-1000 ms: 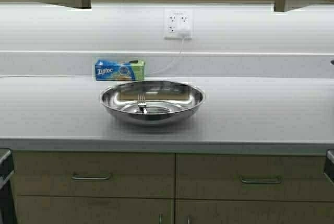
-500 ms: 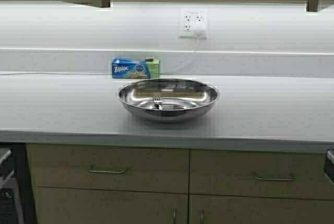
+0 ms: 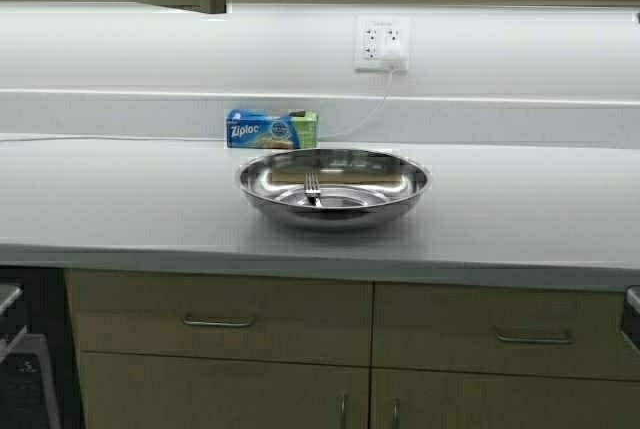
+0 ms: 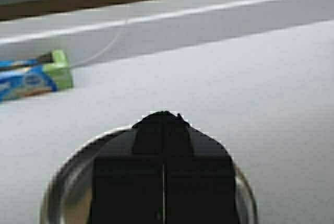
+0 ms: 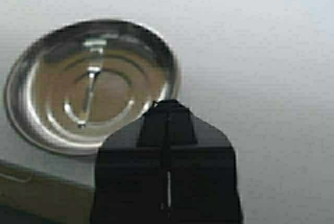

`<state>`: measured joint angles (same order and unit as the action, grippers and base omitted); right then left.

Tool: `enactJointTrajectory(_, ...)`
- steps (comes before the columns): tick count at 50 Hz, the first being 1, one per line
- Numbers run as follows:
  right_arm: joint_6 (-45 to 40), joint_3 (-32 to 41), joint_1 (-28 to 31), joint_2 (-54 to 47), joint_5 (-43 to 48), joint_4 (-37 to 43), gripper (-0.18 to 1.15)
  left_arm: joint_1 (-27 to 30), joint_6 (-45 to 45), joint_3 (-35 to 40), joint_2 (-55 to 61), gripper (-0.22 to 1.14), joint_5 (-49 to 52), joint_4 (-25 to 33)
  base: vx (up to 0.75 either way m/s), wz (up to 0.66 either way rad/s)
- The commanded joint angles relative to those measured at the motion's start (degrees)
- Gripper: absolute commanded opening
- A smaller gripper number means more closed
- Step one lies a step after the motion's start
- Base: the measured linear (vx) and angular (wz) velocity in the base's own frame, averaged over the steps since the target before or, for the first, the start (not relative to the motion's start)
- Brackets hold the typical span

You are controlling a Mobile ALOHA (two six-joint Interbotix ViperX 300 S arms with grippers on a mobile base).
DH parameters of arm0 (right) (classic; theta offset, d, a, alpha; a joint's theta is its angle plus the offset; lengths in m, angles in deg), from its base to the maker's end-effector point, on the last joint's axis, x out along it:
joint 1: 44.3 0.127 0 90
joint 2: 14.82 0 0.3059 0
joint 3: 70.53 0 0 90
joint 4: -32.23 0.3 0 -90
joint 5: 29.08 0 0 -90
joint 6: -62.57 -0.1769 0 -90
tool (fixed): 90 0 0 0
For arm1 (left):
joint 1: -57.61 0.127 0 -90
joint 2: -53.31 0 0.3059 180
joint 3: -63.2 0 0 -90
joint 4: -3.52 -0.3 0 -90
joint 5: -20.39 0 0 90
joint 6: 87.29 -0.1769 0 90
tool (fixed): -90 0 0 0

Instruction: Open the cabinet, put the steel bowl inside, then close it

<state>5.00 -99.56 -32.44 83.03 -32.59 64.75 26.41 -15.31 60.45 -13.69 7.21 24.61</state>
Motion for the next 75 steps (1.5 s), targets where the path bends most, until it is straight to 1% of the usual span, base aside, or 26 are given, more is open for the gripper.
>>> enactJointTrajectory(1, -0.1, -0.8, -2.1, 2.9, -0.4, -1.4, 0.07, 1.2, 0.5, -4.8, -5.4, 0.03, -2.1, 0.2, 0.0, 0.0)
enactJointTrajectory(9, -0.4, -1.8, -2.6, 4.9, -0.8, -1.4, 0.07, 2.5, 0.8, -12.5, -11.3, 0.03, -5.4, 0.1, 0.0, 0.0)
enactJointTrajectory(11, -0.9, -1.8, -2.4, 5.3, -1.0, -1.1, 0.09, 2.4, 0.9, -14.1, -12.7, 0.04, -6.4, 0.2, 0.0, 0.0)
enactJointTrajectory(13, -1.6, -1.8, -1.5, 5.7, -1.4, -1.0, 0.14, 2.5, 1.1, -15.4, -14.2, 0.05, -7.6, 0.1, 0.0, 0.0)
enactJointTrajectory(16, -3.2, -1.9, 0.9, 6.9, -3.3, -0.8, 0.33, 1.8, 1.3, -17.7, -16.2, 0.12, -8.6, 0.1, 0.0, 0.0)
enactJointTrajectory(19, -5.2, -2.3, 3.0, 8.1, -4.7, -0.5, 0.58, 1.1, 2.1, -20.5, -18.3, 0.25, -9.7, 0.0, 0.0, 0.0)
enactJointTrajectory(23, -8.8, -4.0, 6.1, 9.4, -4.7, 0.7, 0.91, -0.8, 3.3, -24.4, -20.7, 0.5, -11.3, -0.4, 0.0, 0.0)
enactJointTrajectory(25, -10.7, -5.2, 8.1, 9.9, -4.0, 1.8, 1.04, -1.8, 4.0, -26.5, -21.6, 0.64, -12.5, -0.5, 0.0, 0.0)
enactJointTrajectory(26, -11.4, -5.8, 9.2, 10.0, -3.3, 2.2, 1.06, -2.6, 4.9, -27.9, -22.2, 0.73, -13.4, -0.7, 0.0, 0.0)
enactJointTrajectory(30, -14.0, -9.2, 14.7, 10.5, 1.5, 3.0, 1.05, -5.4, 7.9, -32.3, -23.0, 0.94, -17.0, -0.9, 0.0, 0.0)
enactJointTrajectory(31, -14.6, -10.0, 15.9, 10.5, 3.3, 3.1, 1.04, -6.1, 9.0, -33.4, -23.1, 0.99, -18.1, -0.9, 0.0, 0.0)
enactJointTrajectory(33, -15.9, -12.0, 18.1, 10.5, 7.0, 3.4, 1.03, -7.1, 11.2, -35.9, -23.0, 1.02, -20.9, -1.0, 0.0, 0.0)
enactJointTrajectory(40, -24.1, -20.6, 24.9, 9.7, 23.1, 5.8, 1.04, -7.7, 21.4, -44.8, -21.7, 1.02, -33.4, -2.4, 0.0, 0.0)
enactJointTrajectory(45, -32.0, -25.5, 28.7, 7.6, 32.3, 4.5, 1.04, -7.2, 30.1, -49.7, -17.7, 1.02, -42.9, -5.3, -0.01, 0.01)
enactJointTrajectory(49, -38.8, -28.0, 30.1, 4.1, 37.8, 2.4, 1.04, -6.8, 36.7, -52.3, -12.1, 1.02, -49.7, -6.9, 0.0, 0.0)
enactJointTrajectory(55, -49.0, -29.9, 30.1, -4.0, 44.3, -4.6, 1.04, -6.0, 45.4, -53.6, -1.5, 1.02, -61.1, -7.4, 0.0, 0.0)
enactJointTrajectory(59, -57.0, -30.3, 30.0, -10.8, 49.6, -9.8, 1.04, -4.6, 50.4, -53.1, 6.4, 1.02, -67.6, -7.6, 0.0, 0.0)
enactJointTrajectory(62, -62.6, -30.4, 29.9, -16.6, 55.3, -12.2, 1.04, -3.5, 54.3, -52.2, 12.2, 1.02, -71.6, -7.8, 0.0, 0.02)
enactJointTrajectory(64, -66.1, -30.4, 29.8, -21.4, 61.0, -12.9, 1.04, -3.3, 56.7, -51.4, 15.6, 1.02, -74.1, -8.1, 0.0, 0.04)
enactJointTrajectory(68, -68.7, -29.4, 29.8, -28.5, 68.1, -13.1, 1.04, -2.6, 61.3, -49.3, 21.1, 1.02, -77.4, -9.1, 0.01, 0.04)
enactJointTrajectory(72, -70.1, -27.8, 29.6, -33.3, 69.3, -12.7, 1.04, -2.2, 64.3, -47.5, 24.0, 1.02, -78.8, -10.0, 0.04, 0.05)
enactJointTrajectory(75, -70.2, -27.2, 28.8, -35.6, 70.0, -12.0, 1.04, -2.1, 64.7, -46.7, 24.5, 1.02, -78.8, -10.0, 0.08, 0.03)
